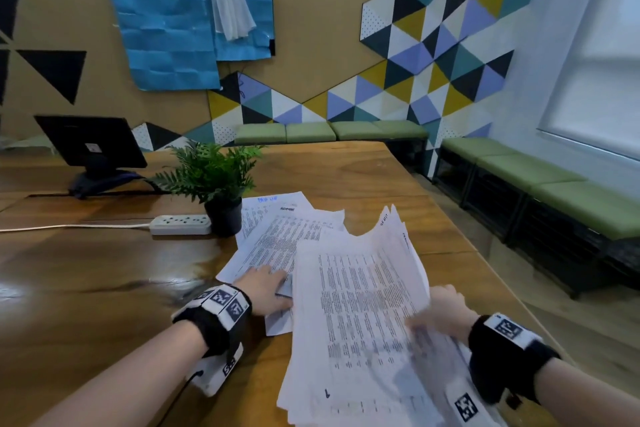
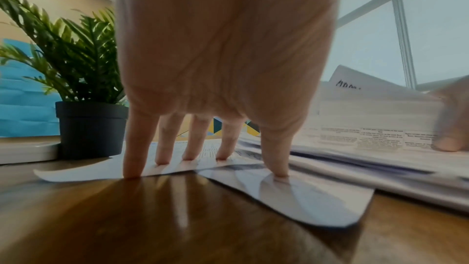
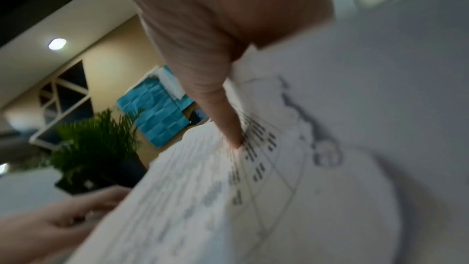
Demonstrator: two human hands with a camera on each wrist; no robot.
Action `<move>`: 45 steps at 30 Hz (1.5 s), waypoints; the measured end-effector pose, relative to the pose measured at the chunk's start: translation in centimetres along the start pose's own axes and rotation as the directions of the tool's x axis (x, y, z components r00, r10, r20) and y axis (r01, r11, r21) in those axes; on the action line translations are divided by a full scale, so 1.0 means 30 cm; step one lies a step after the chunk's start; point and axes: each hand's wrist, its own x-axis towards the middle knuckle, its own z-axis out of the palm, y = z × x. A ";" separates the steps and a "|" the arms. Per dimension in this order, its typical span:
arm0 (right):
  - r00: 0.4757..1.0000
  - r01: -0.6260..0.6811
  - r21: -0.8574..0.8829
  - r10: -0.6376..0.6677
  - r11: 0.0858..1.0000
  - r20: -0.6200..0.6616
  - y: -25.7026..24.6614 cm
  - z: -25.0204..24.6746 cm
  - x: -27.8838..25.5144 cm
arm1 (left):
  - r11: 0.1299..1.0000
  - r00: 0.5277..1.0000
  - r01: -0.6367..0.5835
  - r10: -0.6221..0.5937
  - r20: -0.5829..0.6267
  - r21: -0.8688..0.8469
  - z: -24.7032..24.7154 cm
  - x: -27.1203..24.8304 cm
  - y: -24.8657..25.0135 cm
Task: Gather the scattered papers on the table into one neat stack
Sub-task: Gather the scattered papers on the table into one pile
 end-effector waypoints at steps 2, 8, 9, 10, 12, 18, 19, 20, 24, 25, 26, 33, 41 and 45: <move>0.999 -0.022 0.125 0.017 0.992 0.036 0.001 0.012 0.068 | 1.000 1.000 -0.002 0.002 -0.005 0.012 0.001 0.003 0.001; 0.991 -0.064 0.524 -0.006 0.849 0.132 -0.062 0.001 0.047 | 0.998 1.000 -0.011 0.013 -0.024 0.062 0.001 -0.041 0.009; 0.992 -0.039 0.532 -0.030 0.846 0.119 -0.060 -0.014 0.035 | 0.998 1.000 -0.013 0.015 -0.027 0.053 0.007 -0.048 0.004; 0.995 0.003 0.534 -0.055 0.846 0.081 -0.053 -0.042 0.024 | 0.999 0.999 -0.027 0.028 -0.029 0.042 0.010 -0.056 -0.001; 0.994 0.107 0.503 -0.091 0.858 -0.055 -0.040 -0.134 0.007 | 0.997 0.998 -0.067 0.068 -0.011 0.028 0.019 -0.083 -0.004; 0.897 0.357 0.437 -0.173 0.826 -0.406 -0.049 -0.454 -0.039 | 0.968 0.967 -0.240 0.245 0.071 -0.071 0.058 -0.182 0.019; 0.881 0.407 0.486 -0.190 0.773 -0.434 -0.058 -0.491 -0.048 | 0.961 0.960 -0.261 0.268 0.080 -0.086 0.062 -0.195 0.020; 0.869 0.450 0.543 -0.209 0.709 -0.448 -0.074 -0.521 -0.059 | 0.955 0.952 -0.285 0.292 0.090 -0.087 0.064 -0.207 0.020; 0.855 0.519 0.756 -0.244 0.398 -0.458 -0.157 -0.579 -0.074 | 0.932 0.932 -0.330 0.347 0.108 -0.148 0.034 -0.250 0.014; 0.859 0.510 0.798 -0.246 0.322 -0.449 -0.173 -0.576 -0.059 | 0.920 0.938 -0.315 0.339 0.070 -0.234 0.020 -0.247 0.004; 0.868 0.486 0.836 -0.249 0.254 -0.429 -0.186 -0.571 -0.039 | 0.898 0.958 -0.274 0.288 -0.011 -0.343 0.007 -0.230 -0.011; 0.966 0.053 0.959 -0.257 0.277 0.021 -0.184 -0.307 0.071 | 0.353 0.876 0.244 -0.479 0.050 -0.903 -0.032 -0.088 -0.127; 0.994 -0.049 0.441 0.000 0.896 0.110 -0.148 0.011 0.194 | 0.182 0.873 0.409 -0.365 0.324 -0.894 -0.039 -0.084 -0.088; 0.994 -0.090 0.175 0.101 0.980 -0.052 -0.198 -0.003 0.145 | 0.279 0.884 0.416 -0.347 0.313 -0.866 -0.044 -0.059 -0.024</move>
